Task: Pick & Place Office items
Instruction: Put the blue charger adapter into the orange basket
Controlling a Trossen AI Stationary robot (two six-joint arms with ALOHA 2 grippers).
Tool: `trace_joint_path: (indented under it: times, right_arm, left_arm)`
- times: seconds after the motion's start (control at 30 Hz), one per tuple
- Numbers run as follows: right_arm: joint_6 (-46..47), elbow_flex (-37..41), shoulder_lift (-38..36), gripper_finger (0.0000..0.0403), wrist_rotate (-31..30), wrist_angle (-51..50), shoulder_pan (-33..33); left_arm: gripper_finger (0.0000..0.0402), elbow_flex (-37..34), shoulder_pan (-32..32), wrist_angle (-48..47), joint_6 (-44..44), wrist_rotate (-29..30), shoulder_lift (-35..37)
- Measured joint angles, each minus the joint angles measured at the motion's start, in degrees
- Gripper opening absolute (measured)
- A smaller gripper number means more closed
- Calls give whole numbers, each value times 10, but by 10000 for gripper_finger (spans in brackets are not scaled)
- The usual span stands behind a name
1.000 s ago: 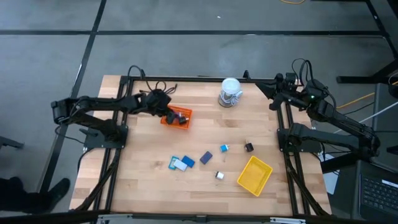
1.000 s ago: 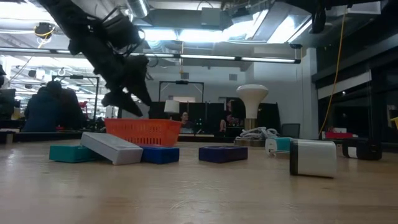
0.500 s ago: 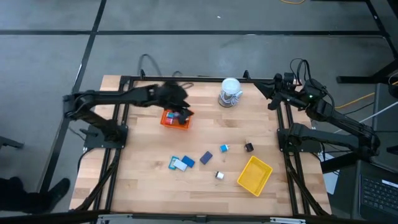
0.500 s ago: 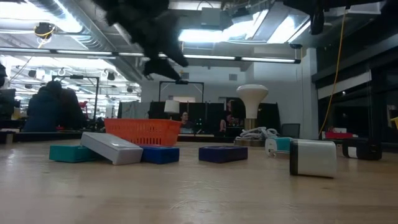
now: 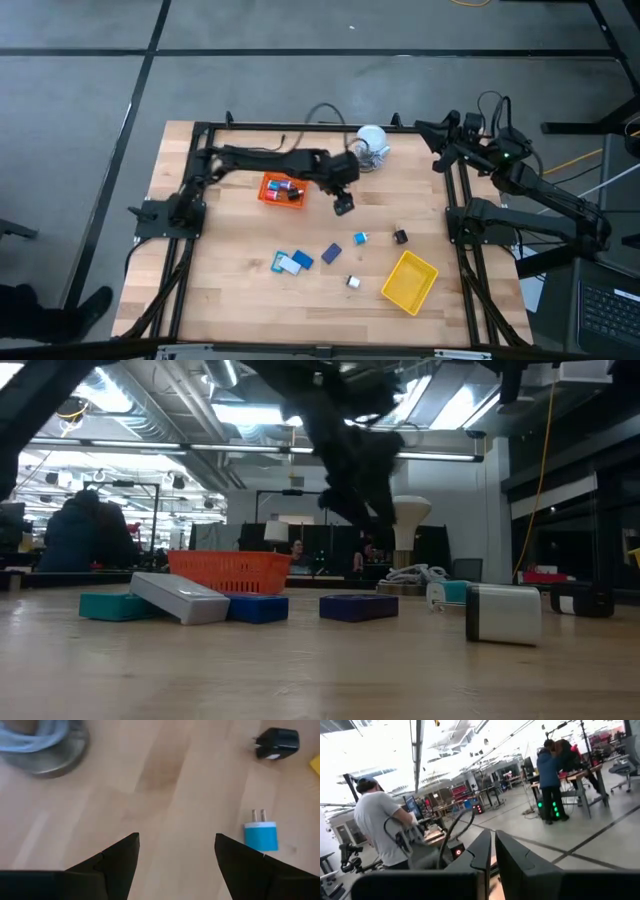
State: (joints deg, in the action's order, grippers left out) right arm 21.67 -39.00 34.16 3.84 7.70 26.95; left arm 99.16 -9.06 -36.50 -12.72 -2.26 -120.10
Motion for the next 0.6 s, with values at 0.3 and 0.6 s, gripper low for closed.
trace_joint_path:
  times: [0.3, 0.6]
  right_arm:
    - [-11, 0, -15, 31, 21, -1, 17]
    - [-11, 0, -16, 31, 63, -8, 19]
  left_arm:
    - [251, 132, 54, -19, -81, -18, -118]
    - [251, 175, 95, -74, -147, 0, -161]
